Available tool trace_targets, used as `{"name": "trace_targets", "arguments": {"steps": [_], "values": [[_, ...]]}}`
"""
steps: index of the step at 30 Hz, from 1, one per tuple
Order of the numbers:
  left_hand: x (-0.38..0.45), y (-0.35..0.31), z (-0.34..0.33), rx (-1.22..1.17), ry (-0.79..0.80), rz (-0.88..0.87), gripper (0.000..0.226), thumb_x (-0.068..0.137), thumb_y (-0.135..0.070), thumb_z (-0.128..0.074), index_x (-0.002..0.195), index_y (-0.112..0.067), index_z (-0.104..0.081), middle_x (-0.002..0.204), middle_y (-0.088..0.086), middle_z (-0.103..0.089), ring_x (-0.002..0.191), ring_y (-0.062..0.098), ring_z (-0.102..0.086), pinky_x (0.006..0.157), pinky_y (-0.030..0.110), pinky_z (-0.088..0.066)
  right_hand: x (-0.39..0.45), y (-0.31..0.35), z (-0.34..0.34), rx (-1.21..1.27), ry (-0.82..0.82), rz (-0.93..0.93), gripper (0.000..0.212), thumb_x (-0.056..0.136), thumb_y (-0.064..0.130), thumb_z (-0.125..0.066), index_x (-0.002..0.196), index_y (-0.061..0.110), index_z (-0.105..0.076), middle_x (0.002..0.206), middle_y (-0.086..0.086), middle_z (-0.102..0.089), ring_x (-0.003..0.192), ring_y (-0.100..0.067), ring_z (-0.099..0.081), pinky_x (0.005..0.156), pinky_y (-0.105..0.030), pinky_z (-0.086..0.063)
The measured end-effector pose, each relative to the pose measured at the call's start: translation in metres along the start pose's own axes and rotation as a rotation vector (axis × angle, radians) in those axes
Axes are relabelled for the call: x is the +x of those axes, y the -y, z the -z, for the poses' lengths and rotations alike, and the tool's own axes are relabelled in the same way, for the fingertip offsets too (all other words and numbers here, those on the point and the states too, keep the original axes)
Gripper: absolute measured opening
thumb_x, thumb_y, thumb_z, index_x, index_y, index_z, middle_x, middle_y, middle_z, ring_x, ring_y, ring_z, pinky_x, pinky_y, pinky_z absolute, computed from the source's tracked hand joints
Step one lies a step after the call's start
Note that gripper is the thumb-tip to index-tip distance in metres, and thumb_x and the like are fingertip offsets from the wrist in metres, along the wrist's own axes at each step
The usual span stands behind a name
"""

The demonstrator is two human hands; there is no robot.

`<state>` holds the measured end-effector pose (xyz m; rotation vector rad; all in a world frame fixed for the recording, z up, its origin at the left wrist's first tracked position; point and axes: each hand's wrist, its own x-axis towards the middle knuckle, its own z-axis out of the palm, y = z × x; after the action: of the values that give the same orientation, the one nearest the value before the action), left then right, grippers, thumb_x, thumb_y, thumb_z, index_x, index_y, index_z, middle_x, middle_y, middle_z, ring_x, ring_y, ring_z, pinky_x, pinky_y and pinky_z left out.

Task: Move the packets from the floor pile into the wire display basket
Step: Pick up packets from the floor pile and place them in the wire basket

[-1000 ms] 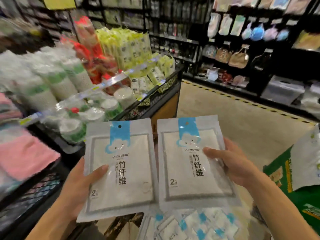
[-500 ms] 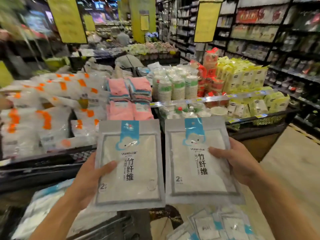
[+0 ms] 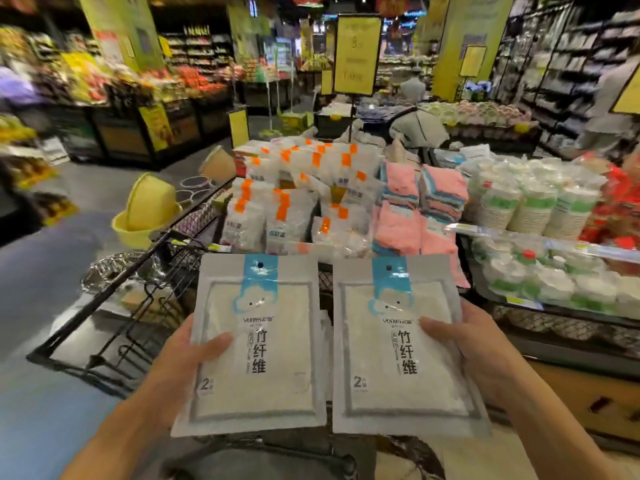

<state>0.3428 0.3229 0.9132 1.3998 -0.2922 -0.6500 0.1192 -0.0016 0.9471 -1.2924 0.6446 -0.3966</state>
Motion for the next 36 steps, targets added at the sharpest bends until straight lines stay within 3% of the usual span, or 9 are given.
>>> {"name": "trace_targets", "arguments": {"steps": [2,6,10,14,21,24,28,32,36], "values": [[0.000,-0.003,0.027,0.002,-0.035,-0.001,0.045,0.083,-0.010,-0.071,0.126,-0.019,-0.059,0.111,0.020,-0.075,0.094,0.044,-0.074,0.070,0.052,-0.062,0.008,-0.002,-0.032,-0.012,0.039,0.002,0.034,0.091,-0.007,-0.065,0.122,0.006,-0.063,0.109,-0.022,-0.076,0.097,-0.043,-0.075,0.084,-0.057,-0.061],[0.016,-0.011,0.083,-0.037,-0.082,0.030,0.041,0.085,-0.006,-0.066,0.123,-0.019,-0.058,0.108,0.022,-0.075,0.090,0.045,-0.074,0.064,0.051,-0.063,0.029,-0.010,-0.092,-0.029,0.039,-0.006,0.032,0.090,-0.008,-0.066,0.118,0.007,-0.064,0.103,-0.020,-0.078,0.091,-0.040,-0.077,0.067,-0.046,-0.065],[0.039,-0.011,0.134,-0.055,-0.079,0.109,0.033,0.094,-0.004,-0.061,0.124,-0.018,-0.056,0.110,0.023,-0.074,0.091,0.044,-0.074,0.063,0.053,-0.063,0.055,-0.028,-0.138,-0.015,0.029,-0.035,0.035,0.089,-0.009,-0.066,0.123,0.001,-0.063,0.106,-0.022,-0.077,0.093,-0.041,-0.076,0.068,-0.045,-0.065],[0.061,-0.003,0.173,0.023,-0.055,0.144,0.054,0.082,-0.020,-0.083,0.128,-0.019,-0.055,0.114,0.019,-0.075,0.098,0.041,-0.074,0.087,0.064,-0.057,0.078,-0.049,-0.167,-0.025,-0.017,-0.080,0.036,0.089,-0.008,-0.067,0.124,0.002,-0.062,0.106,-0.021,-0.077,0.092,-0.040,-0.076,0.065,-0.044,-0.064],[0.115,0.023,0.194,0.056,-0.021,0.210,0.046,0.090,-0.013,-0.069,0.132,-0.019,-0.053,0.116,0.013,-0.075,0.104,0.035,-0.074,0.082,0.053,-0.062,0.129,-0.089,-0.183,-0.061,-0.127,-0.160,0.039,0.089,-0.006,-0.070,0.125,0.006,-0.061,0.106,-0.017,-0.078,0.095,-0.038,-0.076,0.090,-0.061,-0.058],[0.144,0.037,0.195,0.040,-0.076,0.251,0.043,0.090,-0.008,-0.068,0.129,-0.018,-0.054,0.114,0.014,-0.075,0.101,0.036,-0.074,0.076,0.050,-0.063,0.156,-0.105,-0.181,-0.081,-0.141,-0.200,0.038,0.089,-0.005,-0.070,0.124,0.008,-0.062,0.106,-0.016,-0.078,0.095,-0.037,-0.076,0.089,-0.060,-0.059],[0.178,0.058,0.200,0.048,-0.208,0.288,0.044,0.088,-0.008,-0.071,0.129,-0.017,-0.057,0.115,0.016,-0.075,0.100,0.036,-0.074,0.088,0.062,-0.057,0.201,-0.122,-0.178,-0.117,-0.143,-0.234,0.037,0.090,-0.004,-0.071,0.123,0.008,-0.062,0.105,-0.014,-0.078,0.092,-0.033,-0.078,0.083,-0.054,-0.062],[0.204,0.072,0.199,0.037,-0.267,0.326,0.034,0.091,-0.006,-0.068,0.121,-0.020,-0.061,0.110,0.013,-0.077,0.096,0.033,-0.076,0.077,0.054,-0.061,0.241,-0.135,-0.178,-0.153,-0.137,-0.265,0.032,0.092,-0.001,-0.070,0.119,0.015,-0.061,0.103,-0.011,-0.078,0.086,-0.029,-0.079,0.069,-0.046,-0.065],[0.237,0.090,0.198,0.043,-0.282,0.388,0.038,0.090,-0.008,-0.070,0.125,-0.016,-0.058,0.108,0.013,-0.077,0.095,0.035,-0.076,0.078,0.057,-0.061,0.276,-0.156,-0.175,-0.177,-0.165,-0.329,0.038,0.091,0.002,-0.072,0.125,0.013,-0.060,0.106,-0.012,-0.077,0.086,-0.028,-0.078,0.075,-0.051,-0.064]]}}
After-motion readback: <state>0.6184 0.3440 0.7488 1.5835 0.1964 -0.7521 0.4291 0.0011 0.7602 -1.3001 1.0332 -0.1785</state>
